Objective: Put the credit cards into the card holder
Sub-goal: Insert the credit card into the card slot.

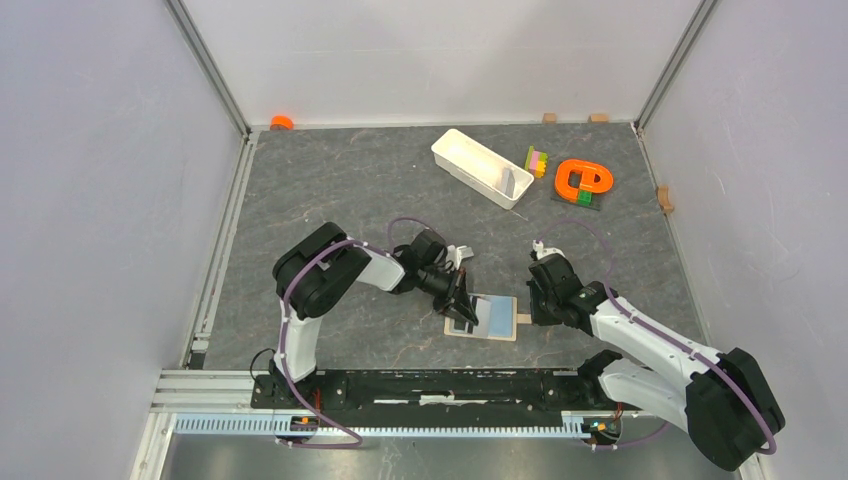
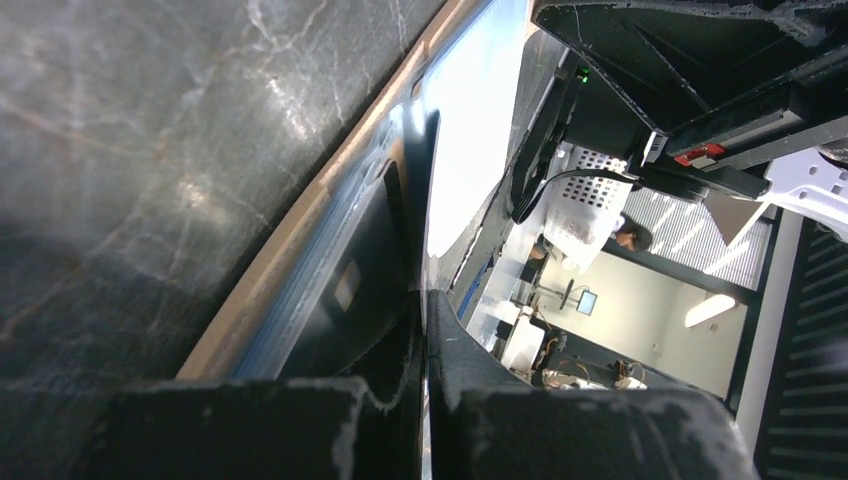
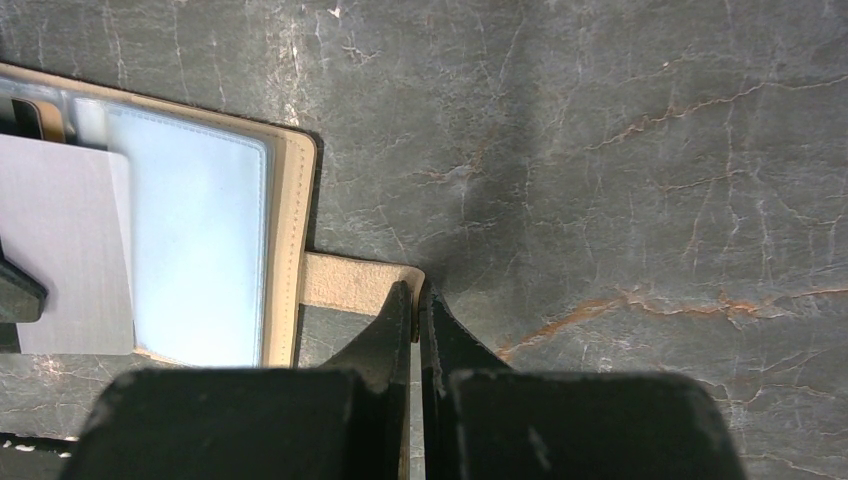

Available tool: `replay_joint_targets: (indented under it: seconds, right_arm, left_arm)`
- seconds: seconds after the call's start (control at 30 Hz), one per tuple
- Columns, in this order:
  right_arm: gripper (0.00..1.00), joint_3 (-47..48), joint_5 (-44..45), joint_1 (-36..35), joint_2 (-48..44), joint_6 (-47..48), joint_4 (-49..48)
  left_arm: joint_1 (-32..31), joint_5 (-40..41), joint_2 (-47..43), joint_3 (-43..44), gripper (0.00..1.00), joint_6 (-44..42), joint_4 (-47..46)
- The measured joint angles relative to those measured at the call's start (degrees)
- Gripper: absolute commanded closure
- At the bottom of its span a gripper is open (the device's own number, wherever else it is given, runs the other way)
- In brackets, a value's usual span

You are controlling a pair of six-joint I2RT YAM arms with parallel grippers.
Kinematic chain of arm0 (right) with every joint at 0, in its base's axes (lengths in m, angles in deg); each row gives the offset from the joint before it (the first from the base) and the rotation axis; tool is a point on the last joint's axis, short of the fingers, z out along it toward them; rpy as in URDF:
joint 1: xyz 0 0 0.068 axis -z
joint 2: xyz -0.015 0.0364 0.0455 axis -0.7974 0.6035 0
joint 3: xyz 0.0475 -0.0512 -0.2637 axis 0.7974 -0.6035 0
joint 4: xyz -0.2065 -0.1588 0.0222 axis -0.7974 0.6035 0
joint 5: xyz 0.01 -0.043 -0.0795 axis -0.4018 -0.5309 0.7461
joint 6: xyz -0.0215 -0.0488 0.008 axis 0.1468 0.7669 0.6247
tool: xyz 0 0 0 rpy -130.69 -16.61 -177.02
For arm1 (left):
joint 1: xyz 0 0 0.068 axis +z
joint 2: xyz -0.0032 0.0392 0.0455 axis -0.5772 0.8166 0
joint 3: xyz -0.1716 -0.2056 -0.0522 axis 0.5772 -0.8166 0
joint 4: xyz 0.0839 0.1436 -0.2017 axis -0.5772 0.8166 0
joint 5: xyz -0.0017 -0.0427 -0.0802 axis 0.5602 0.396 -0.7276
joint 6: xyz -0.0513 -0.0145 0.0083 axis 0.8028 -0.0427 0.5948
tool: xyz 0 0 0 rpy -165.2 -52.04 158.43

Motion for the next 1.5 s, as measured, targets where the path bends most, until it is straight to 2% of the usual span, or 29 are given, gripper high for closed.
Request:
replay_joint_targets:
  seconds: [0.37, 1.5]
  right_arm:
    - [1.00, 0.0, 0.0, 0.0, 0.0, 0.0, 0.0]
    - [1.00, 0.0, 0.0, -0.1, 0.0, 0.0, 0.0]
  left_arm:
    - [2.5, 0.2, 0.0, 0.7, 0.98, -0.1, 0.7]
    - [1.4, 0.5, 0.2, -0.5, 0.98, 1.0, -1.8]
